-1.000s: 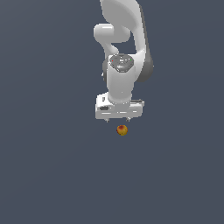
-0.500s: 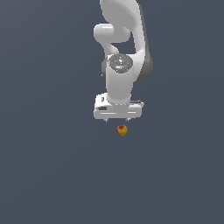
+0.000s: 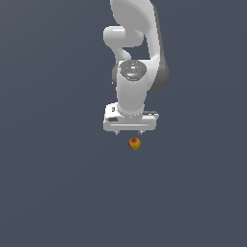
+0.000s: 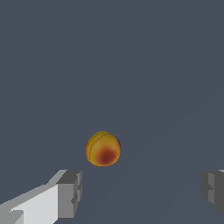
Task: Pick up the object and move it to a goal position.
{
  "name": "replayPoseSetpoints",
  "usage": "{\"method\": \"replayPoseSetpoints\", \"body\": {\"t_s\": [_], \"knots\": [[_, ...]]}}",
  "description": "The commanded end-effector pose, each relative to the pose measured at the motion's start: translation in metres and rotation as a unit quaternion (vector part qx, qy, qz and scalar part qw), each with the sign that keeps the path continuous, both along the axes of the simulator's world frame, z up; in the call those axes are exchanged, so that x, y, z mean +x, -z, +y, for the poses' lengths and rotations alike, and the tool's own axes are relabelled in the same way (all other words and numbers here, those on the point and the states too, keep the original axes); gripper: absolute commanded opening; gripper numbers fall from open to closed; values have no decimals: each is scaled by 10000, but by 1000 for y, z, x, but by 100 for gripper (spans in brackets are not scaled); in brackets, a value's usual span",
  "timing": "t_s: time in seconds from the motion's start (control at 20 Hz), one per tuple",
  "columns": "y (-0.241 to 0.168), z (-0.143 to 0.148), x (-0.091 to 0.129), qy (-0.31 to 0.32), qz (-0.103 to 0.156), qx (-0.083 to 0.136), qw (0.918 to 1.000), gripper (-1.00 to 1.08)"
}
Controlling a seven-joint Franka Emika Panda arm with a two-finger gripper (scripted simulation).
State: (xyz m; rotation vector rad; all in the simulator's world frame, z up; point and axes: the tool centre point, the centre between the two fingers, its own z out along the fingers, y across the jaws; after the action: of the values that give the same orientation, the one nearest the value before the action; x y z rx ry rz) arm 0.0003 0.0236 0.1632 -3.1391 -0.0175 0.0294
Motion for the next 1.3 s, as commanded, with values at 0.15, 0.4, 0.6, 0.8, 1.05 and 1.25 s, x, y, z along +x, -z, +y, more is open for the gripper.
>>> {"method": "replayPoseSetpoints", "body": {"t_s": [0.15,0.4,0.6,0.8,1.05,1.25], "knots": [[4,2,-1,282,2,3,9996,100],[9,5,-2,708,4,7,9975,100],[14,8,-3,1162,7,9,9932,100],[21,12,-4,1683,9,9,9857,100],[28,16,-6,2332,12,6,9724,100],[34,19,-8,2845,12,1,9587,100]]}}
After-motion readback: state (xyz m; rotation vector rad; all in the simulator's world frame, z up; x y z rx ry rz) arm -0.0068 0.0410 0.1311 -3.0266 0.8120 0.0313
